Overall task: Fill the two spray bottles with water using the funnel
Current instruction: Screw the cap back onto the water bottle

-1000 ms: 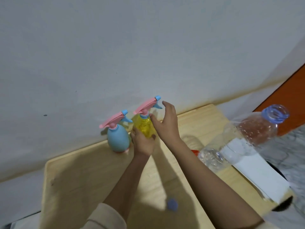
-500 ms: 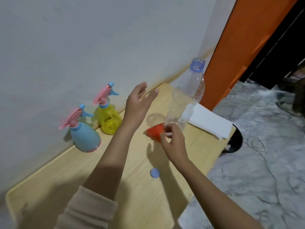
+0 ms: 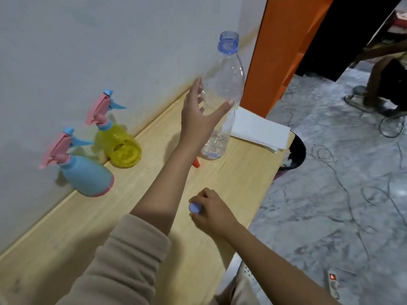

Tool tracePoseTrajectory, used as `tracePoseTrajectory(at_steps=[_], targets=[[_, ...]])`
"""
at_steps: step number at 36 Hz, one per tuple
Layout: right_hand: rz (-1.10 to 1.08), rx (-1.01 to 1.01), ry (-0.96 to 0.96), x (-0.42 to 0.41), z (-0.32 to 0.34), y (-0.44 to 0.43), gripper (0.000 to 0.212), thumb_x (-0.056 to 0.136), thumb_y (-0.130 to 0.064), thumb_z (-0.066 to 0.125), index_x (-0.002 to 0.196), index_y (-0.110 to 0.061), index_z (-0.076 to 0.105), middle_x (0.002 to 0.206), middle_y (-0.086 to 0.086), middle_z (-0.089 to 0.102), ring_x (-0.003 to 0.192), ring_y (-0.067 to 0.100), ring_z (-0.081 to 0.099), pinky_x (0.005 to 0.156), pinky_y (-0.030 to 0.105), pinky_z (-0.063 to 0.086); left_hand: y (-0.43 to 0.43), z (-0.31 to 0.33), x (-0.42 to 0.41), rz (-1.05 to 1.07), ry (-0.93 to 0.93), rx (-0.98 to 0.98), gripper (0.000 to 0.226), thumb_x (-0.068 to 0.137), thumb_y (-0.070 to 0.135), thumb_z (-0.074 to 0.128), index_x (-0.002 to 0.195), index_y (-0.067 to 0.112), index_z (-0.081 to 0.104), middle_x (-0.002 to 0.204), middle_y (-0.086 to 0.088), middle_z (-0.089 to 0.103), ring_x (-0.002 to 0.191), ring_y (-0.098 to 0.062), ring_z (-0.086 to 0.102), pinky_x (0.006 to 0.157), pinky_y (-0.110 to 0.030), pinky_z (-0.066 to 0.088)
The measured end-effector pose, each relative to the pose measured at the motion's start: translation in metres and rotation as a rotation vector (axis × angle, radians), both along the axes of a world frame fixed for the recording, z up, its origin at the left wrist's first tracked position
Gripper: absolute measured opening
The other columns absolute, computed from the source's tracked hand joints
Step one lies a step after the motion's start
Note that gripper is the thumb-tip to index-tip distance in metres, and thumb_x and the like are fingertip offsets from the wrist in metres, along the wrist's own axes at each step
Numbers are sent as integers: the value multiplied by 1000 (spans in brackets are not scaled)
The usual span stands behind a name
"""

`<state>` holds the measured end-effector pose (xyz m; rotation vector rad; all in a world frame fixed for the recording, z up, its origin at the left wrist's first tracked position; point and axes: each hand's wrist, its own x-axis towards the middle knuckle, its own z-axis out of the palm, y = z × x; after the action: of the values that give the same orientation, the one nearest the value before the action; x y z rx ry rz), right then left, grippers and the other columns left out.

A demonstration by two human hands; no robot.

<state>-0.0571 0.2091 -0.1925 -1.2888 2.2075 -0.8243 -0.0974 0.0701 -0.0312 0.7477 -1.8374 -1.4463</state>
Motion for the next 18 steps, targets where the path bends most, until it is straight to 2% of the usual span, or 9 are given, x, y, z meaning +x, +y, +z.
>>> tracePoseTrajectory(at_steps=[3, 9, 12, 15, 18], targets=[[-31, -5, -59, -1, 1, 1, 30, 82, -26, 60, 110, -17, 63, 101, 0, 51, 92, 14, 51, 78, 32, 49, 0, -2, -1, 3, 4, 3, 88, 75, 37, 78, 146, 22, 29, 145, -1, 40, 127, -15, 45, 106, -39, 43], [-181, -88, -130, -25, 22, 6, 29, 78, -19, 67, 106, -12, 67, 97, 1, 54, 87, 15, 55, 79, 25, 46, 3, -1, -2, -5, -14, 3, 90, 76, 39, 77, 147, 22, 25, 147, -2, 37, 132, -14, 40, 109, -36, 39], [-288, -217, -117, -47, 48, 7, 30, 74, -17, 70, 104, -11, 68, 95, 1, 57, 84, 13, 56, 77, 16, 44, 3, 2, -5, 0, -53, -17, 92, 74, 43, 76, 147, 21, 25, 147, -1, 37, 132, -14, 38, 109, -38, 38], [-411, -389, -74, -73, 89, 5, 29, 73, -10, 72, 102, -11, 68, 94, -1, 59, 82, 3, 57, 73, 4, 40, 2, 9, -8, 18, -78, -24, 92, 74, 44, 76, 146, 19, 25, 146, 0, 36, 132, -15, 38, 109, -42, 38], [-508, -595, -30, -102, 141, -2, 26, 76, -7, 70, 101, -11, 66, 94, -5, 60, 84, 3, 57, 73, 4, 42, 4, 18, -11, 33, -97, -83, 91, 74, 41, 77, 146, 20, 26, 146, -3, 35, 132, -17, 37, 109, -39, 37]])
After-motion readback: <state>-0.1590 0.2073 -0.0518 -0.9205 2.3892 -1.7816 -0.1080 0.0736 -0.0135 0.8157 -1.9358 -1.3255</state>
